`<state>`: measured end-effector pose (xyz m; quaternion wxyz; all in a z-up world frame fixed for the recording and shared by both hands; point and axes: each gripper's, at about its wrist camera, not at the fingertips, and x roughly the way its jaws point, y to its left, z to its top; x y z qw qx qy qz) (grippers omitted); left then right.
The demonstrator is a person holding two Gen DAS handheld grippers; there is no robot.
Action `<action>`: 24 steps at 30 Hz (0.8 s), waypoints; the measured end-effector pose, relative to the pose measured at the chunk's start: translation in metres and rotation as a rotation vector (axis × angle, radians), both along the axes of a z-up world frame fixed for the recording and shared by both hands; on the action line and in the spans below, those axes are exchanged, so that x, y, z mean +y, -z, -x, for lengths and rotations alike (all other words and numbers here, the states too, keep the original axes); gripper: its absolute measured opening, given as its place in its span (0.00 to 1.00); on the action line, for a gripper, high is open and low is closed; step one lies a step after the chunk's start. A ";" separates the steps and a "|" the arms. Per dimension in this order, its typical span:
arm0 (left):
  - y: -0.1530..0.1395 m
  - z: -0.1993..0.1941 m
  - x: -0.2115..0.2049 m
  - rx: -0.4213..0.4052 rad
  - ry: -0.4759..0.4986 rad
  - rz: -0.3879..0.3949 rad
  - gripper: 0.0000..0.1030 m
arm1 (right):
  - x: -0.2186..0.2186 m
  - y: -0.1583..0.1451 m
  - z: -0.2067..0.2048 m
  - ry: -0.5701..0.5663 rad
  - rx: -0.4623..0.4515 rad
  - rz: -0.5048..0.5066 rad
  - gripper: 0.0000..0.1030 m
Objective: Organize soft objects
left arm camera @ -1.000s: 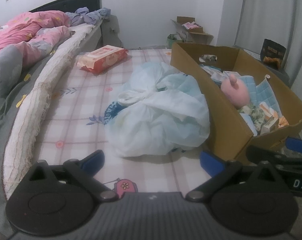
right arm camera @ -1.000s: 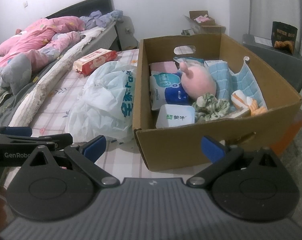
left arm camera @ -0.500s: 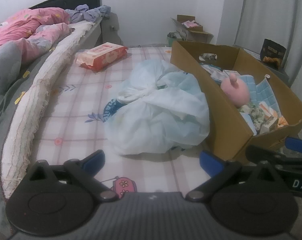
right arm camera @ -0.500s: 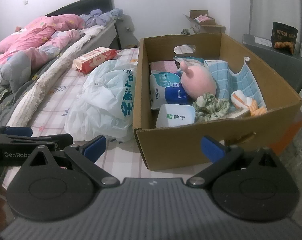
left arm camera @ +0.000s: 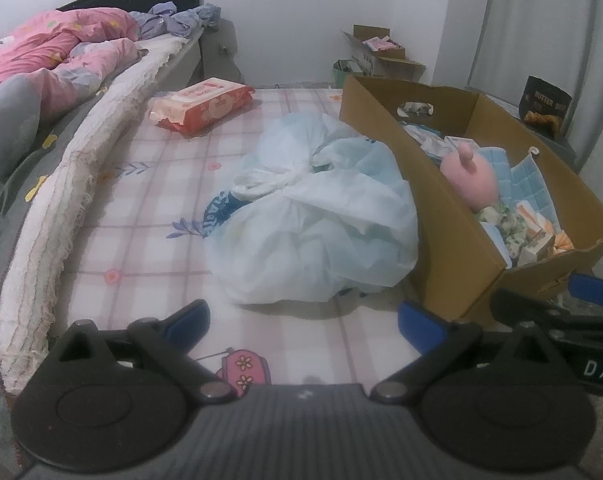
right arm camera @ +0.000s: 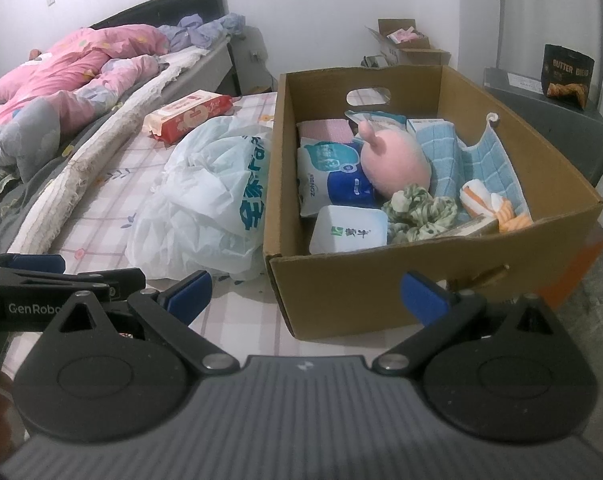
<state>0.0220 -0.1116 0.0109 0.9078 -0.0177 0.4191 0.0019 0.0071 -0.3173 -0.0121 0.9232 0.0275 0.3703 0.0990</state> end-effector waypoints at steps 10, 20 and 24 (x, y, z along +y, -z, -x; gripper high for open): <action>0.001 0.000 -0.002 0.006 0.003 0.003 0.98 | -0.004 -0.001 0.000 -0.006 0.004 0.010 0.99; 0.001 -0.001 -0.003 0.009 0.005 0.004 0.98 | -0.006 -0.002 0.000 -0.008 0.006 0.014 0.99; 0.001 -0.001 -0.003 0.009 0.006 0.004 0.98 | -0.006 -0.002 0.000 -0.008 0.006 0.014 0.99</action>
